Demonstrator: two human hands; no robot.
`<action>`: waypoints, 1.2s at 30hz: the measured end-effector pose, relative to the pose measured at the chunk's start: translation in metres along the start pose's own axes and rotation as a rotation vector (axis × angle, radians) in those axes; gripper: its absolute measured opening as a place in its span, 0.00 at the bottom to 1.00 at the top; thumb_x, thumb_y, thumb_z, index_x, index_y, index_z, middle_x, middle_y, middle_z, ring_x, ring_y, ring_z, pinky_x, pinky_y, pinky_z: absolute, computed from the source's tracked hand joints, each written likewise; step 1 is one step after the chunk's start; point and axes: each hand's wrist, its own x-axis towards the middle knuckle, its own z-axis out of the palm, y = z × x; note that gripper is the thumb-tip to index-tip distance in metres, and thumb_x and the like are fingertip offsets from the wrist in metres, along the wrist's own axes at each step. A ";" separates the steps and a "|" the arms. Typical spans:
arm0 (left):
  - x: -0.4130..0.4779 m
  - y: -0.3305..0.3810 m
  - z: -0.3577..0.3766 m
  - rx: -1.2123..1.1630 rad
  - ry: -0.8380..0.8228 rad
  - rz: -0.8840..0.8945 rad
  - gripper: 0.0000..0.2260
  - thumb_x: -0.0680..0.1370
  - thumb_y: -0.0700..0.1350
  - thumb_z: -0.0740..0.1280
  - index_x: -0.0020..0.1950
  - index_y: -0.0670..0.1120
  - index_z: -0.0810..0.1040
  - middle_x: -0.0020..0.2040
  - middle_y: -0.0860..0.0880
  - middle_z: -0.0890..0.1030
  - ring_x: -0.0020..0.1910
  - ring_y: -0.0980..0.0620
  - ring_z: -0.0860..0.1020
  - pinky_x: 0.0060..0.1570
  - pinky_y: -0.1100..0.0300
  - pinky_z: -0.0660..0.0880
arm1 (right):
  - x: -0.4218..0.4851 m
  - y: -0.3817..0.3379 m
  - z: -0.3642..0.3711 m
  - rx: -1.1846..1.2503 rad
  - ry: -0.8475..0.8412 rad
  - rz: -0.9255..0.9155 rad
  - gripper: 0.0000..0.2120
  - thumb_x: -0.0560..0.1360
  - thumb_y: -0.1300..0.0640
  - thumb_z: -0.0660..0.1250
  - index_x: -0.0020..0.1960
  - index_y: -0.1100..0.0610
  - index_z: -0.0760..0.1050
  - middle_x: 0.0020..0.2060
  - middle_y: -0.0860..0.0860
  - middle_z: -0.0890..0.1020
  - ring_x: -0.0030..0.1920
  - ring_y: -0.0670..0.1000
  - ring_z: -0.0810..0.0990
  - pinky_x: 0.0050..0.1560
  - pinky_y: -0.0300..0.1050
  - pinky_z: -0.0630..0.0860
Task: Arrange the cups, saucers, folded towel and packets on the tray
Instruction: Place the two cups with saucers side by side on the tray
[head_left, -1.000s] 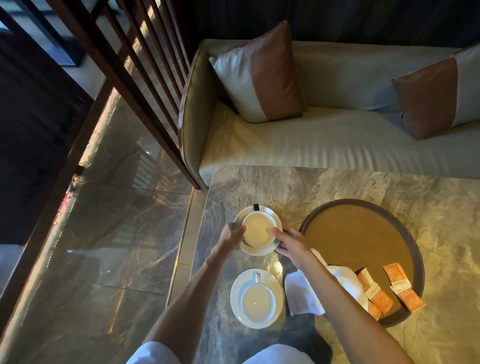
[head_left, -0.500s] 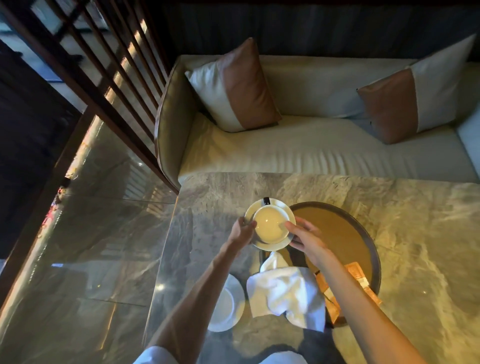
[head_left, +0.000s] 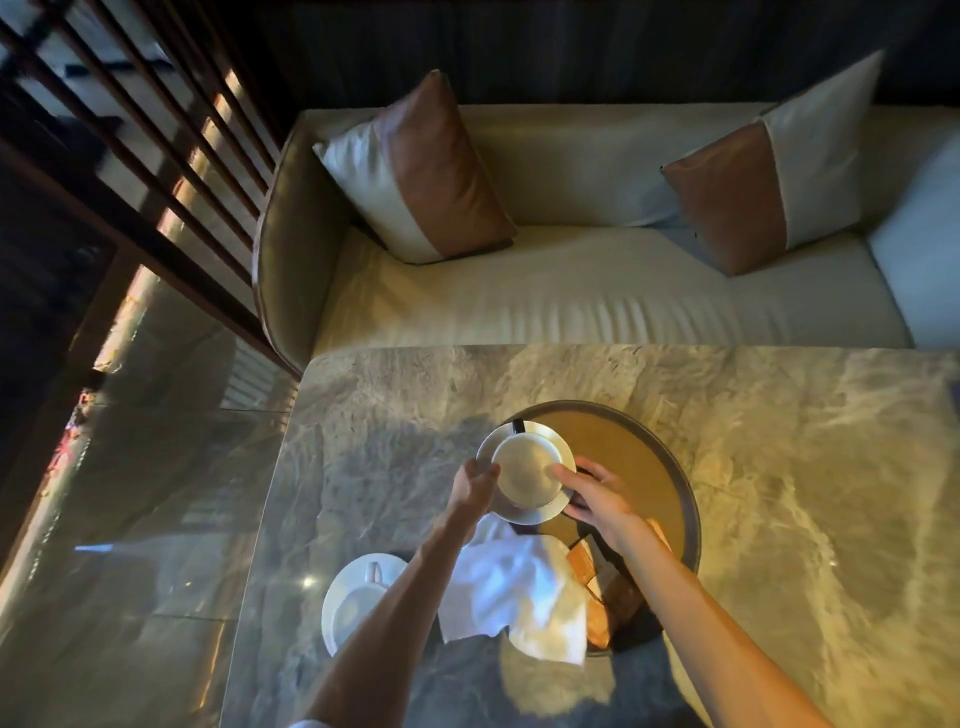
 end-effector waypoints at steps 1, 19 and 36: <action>-0.001 0.001 0.001 -0.004 0.002 0.008 0.06 0.79 0.41 0.60 0.50 0.43 0.77 0.45 0.42 0.76 0.45 0.45 0.75 0.42 0.51 0.74 | 0.001 0.001 0.000 -0.002 0.000 0.000 0.29 0.70 0.56 0.78 0.68 0.56 0.73 0.56 0.56 0.84 0.59 0.57 0.82 0.62 0.58 0.79; -0.009 -0.014 0.002 -0.094 0.053 0.052 0.20 0.69 0.49 0.63 0.54 0.38 0.79 0.43 0.46 0.80 0.41 0.52 0.77 0.38 0.59 0.74 | 0.000 0.026 0.004 -0.065 0.085 -0.121 0.28 0.69 0.45 0.77 0.66 0.50 0.76 0.52 0.48 0.84 0.53 0.45 0.81 0.46 0.38 0.76; -0.007 -0.004 0.002 -0.066 -0.016 0.041 0.21 0.68 0.47 0.62 0.55 0.36 0.80 0.44 0.45 0.80 0.44 0.49 0.77 0.40 0.56 0.74 | -0.003 0.034 0.000 -0.029 0.087 -0.161 0.40 0.57 0.35 0.77 0.65 0.49 0.77 0.54 0.49 0.84 0.58 0.50 0.80 0.62 0.48 0.76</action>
